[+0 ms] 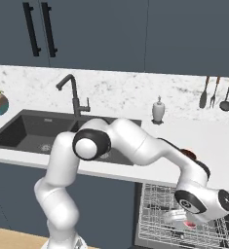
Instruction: Pick up the cup and bowl from the counter, place them in the dishwasher, and close the dishwasher door.
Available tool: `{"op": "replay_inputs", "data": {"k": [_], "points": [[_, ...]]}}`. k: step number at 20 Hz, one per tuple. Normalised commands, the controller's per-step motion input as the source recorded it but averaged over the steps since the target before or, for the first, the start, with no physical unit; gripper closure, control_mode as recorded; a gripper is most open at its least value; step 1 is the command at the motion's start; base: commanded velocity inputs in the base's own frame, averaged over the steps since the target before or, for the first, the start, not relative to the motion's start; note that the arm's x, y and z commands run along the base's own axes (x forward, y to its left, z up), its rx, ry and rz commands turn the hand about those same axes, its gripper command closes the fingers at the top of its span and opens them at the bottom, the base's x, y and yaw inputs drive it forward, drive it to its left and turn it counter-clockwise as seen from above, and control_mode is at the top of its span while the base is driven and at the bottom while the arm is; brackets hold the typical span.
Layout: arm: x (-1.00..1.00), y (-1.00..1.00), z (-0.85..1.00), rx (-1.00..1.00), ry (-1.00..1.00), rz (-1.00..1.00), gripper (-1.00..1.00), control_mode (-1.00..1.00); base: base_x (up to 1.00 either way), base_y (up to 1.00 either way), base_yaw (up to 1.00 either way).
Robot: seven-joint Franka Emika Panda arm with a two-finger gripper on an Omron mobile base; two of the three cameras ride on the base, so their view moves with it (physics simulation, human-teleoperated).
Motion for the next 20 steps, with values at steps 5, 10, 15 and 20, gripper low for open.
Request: {"op": "replay_inputs", "data": {"k": [5,10,15,20], "points": [[0.11,0.30,-0.29,0.00,-0.20,-0.07,1.00,-1.00,0.00,0.00,0.00],[0.34,0.28,-0.20,0.00,-0.15,-0.13,1.00,-1.00,0.00,0.00,0.00],[0.28,0.12,-0.07,-0.01,-0.01,-0.09,1.00,-1.00,0.00,0.00,0.00],[0.01,0.00,-0.19,-0.01,0.03,-0.04,1.00,-1.00,0.00,0.00,0.00]]}}
